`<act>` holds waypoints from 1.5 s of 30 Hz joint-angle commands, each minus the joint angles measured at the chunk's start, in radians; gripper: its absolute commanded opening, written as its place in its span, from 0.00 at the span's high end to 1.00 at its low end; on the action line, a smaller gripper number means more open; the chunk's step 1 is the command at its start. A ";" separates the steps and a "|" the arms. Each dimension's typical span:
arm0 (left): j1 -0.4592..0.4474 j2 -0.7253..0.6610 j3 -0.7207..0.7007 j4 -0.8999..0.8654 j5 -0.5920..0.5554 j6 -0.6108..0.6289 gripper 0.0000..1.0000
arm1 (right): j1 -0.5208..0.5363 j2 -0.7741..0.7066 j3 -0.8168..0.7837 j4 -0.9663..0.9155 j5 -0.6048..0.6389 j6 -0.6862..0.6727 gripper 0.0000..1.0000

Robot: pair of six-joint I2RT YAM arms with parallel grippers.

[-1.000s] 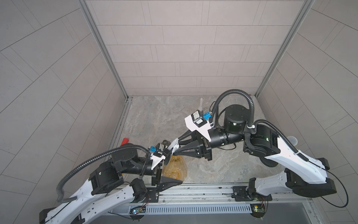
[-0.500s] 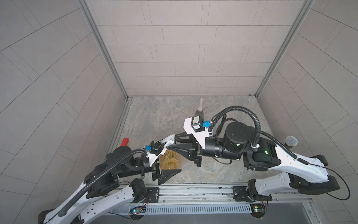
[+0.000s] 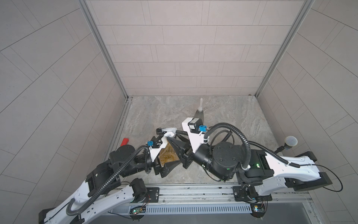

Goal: Attach spray nozzles to spray bottles
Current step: Screw the spray nozzle on the spray bottle.

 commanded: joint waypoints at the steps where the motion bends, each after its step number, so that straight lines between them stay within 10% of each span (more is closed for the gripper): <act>1: 0.015 -0.001 0.032 0.102 -0.025 -0.047 1.00 | 0.038 -0.042 -0.022 -0.087 -0.139 -0.071 0.50; 8: 0.015 -0.031 0.023 0.086 0.087 -0.039 1.00 | -0.022 -0.214 -0.060 -0.149 -0.433 -0.167 0.31; 13: 0.015 -0.021 0.016 0.105 0.312 -0.060 1.00 | -0.338 -0.192 -0.023 -0.146 -1.009 -0.101 0.30; 16: 0.016 -0.010 0.013 0.120 0.386 -0.083 1.00 | -0.370 -0.152 0.027 -0.154 -1.120 -0.131 0.30; 45: 0.016 0.011 0.000 0.124 0.416 -0.083 1.00 | -0.368 -0.021 0.120 -0.077 -1.121 -0.076 0.52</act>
